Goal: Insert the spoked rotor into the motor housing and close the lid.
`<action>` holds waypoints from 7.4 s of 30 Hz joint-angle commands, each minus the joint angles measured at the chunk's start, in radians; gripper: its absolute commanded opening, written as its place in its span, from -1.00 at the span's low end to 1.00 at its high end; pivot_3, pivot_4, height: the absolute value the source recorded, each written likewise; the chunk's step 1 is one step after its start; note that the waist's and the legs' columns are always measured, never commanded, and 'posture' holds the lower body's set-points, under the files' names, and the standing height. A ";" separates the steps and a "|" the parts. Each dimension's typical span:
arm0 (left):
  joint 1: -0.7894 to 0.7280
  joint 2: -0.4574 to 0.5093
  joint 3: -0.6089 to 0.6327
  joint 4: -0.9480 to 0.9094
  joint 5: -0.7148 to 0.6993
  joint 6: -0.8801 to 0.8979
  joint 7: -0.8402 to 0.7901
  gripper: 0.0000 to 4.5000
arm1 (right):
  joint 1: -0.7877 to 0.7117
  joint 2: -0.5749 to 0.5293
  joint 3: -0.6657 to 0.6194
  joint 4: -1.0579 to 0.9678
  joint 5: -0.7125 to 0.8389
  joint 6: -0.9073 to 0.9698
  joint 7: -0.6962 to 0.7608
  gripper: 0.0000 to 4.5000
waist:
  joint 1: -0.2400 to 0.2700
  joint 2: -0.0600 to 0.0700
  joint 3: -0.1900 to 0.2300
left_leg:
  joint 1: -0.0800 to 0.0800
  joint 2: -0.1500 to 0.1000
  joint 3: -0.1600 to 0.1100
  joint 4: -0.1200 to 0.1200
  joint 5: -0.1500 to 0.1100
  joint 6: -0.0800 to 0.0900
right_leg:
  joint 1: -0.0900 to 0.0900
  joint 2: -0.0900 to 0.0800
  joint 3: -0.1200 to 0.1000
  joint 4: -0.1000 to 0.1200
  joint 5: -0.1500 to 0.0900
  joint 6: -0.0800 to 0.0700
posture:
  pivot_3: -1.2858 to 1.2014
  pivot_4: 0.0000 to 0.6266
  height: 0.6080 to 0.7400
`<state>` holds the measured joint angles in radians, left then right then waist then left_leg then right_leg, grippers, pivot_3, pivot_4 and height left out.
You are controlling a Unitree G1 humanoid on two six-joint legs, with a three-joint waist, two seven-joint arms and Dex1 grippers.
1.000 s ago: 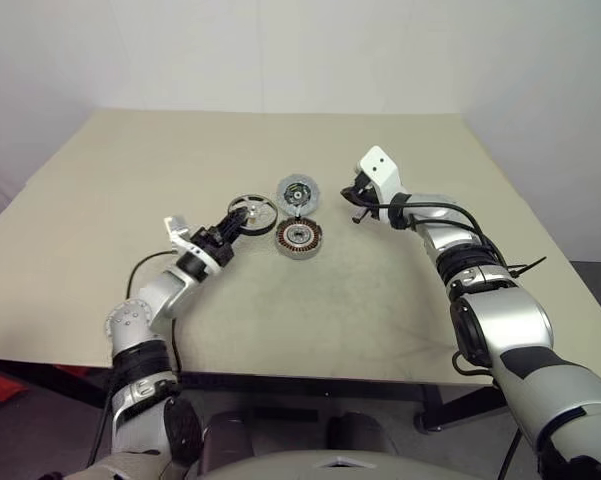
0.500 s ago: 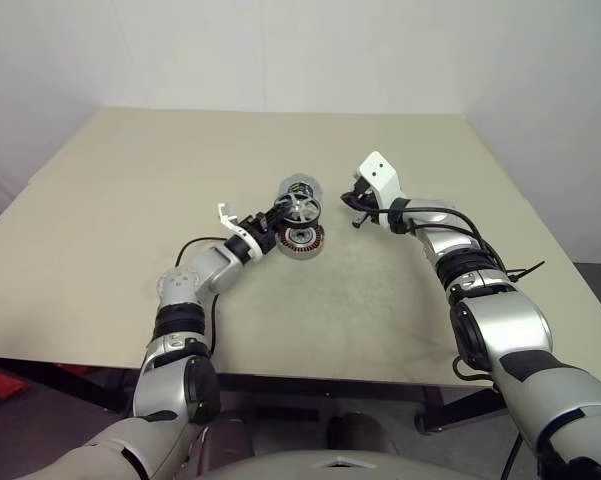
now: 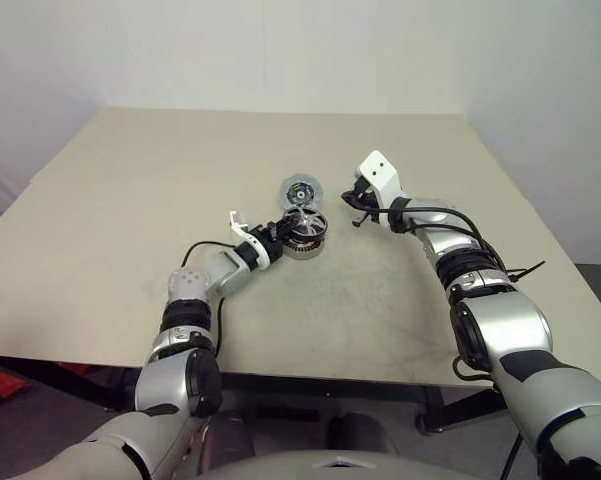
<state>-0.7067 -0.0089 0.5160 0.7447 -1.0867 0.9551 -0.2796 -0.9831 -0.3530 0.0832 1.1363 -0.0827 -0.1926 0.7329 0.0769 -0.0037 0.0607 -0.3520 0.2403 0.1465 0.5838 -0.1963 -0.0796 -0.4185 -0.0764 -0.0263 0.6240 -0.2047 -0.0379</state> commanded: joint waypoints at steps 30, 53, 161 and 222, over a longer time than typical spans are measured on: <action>0.159 0.065 0.098 -0.454 -0.090 0.182 0.199 0.16 | -0.018 0.022 -0.014 -0.034 0.015 -0.021 -0.008 -1.00 | -0.001 0.001 0.001 | -0.001 0.000 0.000 -0.001 0.000 0.000 | 0.000 0.000 -0.002 -0.002 0.000 0.000 | 0.03 -1.00 1.00; 0.271 0.146 0.091 -0.566 -0.153 0.099 0.218 0.16 | 0.236 0.091 0.057 -0.407 0.084 0.138 0.212 -1.00 | -0.007 -0.001 0.002 | 0.001 0.001 0.000 -0.002 0.000 0.000 | 0.002 0.000 -0.001 -0.001 0.000 0.000 | 0.03 -1.00 1.00; 0.448 0.244 -0.178 -0.825 0.125 -0.093 0.007 0.17 | -0.299 0.097 0.476 0.189 -0.470 -0.439 0.363 0.14 | -0.036 -0.001 0.005 | -0.003 0.004 0.000 0.014 -0.001 0.000 | -0.006 0.001 0.001 0.016 -0.001 -0.001 | 0.03 -1.00 1.00; 0.512 0.198 -0.180 -0.829 0.157 -0.146 0.027 0.17 | -0.296 0.137 0.283 0.187 -0.307 -0.179 0.615 -1.00 | -0.054 0.001 0.005 | -0.002 0.004 0.000 0.014 -0.001 0.000 | -0.006 0.001 0.001 0.017 0.000 -0.002 | 0.03 -1.00 1.00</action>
<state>-0.1938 0.1898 0.3297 -0.0664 -0.9339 0.8278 -0.2520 -1.2658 -0.2088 0.4236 1.3459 -0.4674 -0.4518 1.2615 0.0234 -0.0031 0.0661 -0.3549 0.2447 0.1466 0.5977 -0.1977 -0.0788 -0.4246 -0.0751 -0.0252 0.6401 -0.2053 -0.0400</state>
